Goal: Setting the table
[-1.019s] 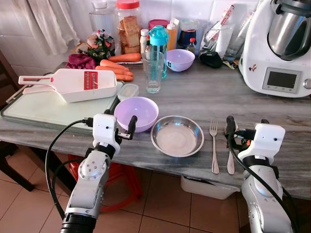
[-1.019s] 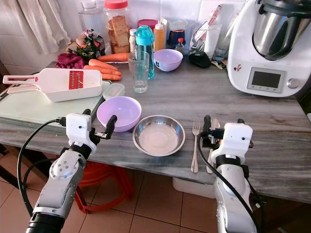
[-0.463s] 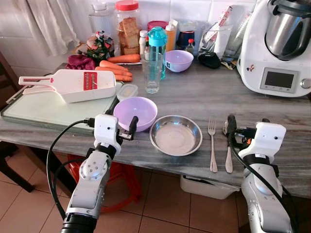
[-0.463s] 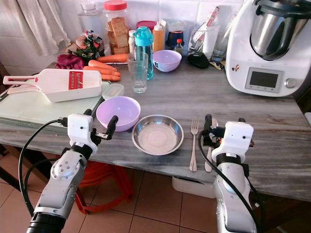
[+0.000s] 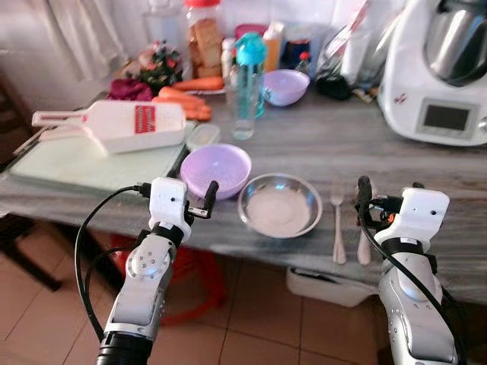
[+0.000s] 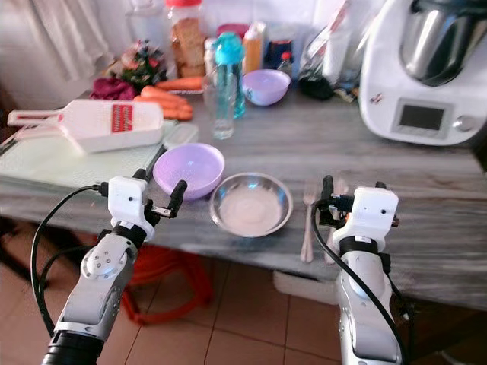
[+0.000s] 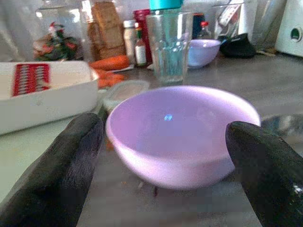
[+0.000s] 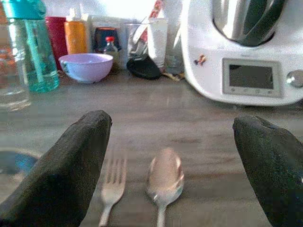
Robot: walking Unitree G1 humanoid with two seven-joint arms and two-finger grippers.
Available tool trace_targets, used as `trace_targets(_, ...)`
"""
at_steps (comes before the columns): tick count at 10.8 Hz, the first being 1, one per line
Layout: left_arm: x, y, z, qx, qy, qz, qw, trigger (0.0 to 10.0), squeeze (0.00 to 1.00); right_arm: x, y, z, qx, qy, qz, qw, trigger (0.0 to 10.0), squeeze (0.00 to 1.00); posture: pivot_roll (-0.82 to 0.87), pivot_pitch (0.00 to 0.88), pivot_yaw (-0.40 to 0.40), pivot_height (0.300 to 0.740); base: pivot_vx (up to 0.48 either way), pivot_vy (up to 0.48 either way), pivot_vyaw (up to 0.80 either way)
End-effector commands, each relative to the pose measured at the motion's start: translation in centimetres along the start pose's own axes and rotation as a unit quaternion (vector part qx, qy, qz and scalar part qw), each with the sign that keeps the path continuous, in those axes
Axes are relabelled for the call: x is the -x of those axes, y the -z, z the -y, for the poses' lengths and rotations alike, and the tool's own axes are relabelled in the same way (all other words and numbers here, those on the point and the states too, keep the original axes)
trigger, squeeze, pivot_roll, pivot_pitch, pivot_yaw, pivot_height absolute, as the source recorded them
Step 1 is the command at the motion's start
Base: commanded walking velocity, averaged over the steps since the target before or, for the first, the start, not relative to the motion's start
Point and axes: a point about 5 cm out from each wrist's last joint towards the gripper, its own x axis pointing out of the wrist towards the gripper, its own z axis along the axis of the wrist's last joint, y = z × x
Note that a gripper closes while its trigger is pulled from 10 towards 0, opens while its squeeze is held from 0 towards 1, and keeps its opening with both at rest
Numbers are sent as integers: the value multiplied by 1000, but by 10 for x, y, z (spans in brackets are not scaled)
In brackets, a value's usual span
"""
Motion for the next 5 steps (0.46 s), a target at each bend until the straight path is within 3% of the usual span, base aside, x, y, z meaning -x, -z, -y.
trace_targets(1, 1, 1, -2, -7, 3, -4, 1000, 10000, 0, 0, 0, 0, -3, 3, 0, 1000, 10000, 0, -6, 0, 45, 740, -270, 0, 0)
trace_targets(5, 1, 4, -1, -5, 9, -8, 1000, 10000, 0, -2, 1, -2, -3, 3, -1, 1000, 10000, 0, -11, 0, 48, 740, -273, 0, 0)
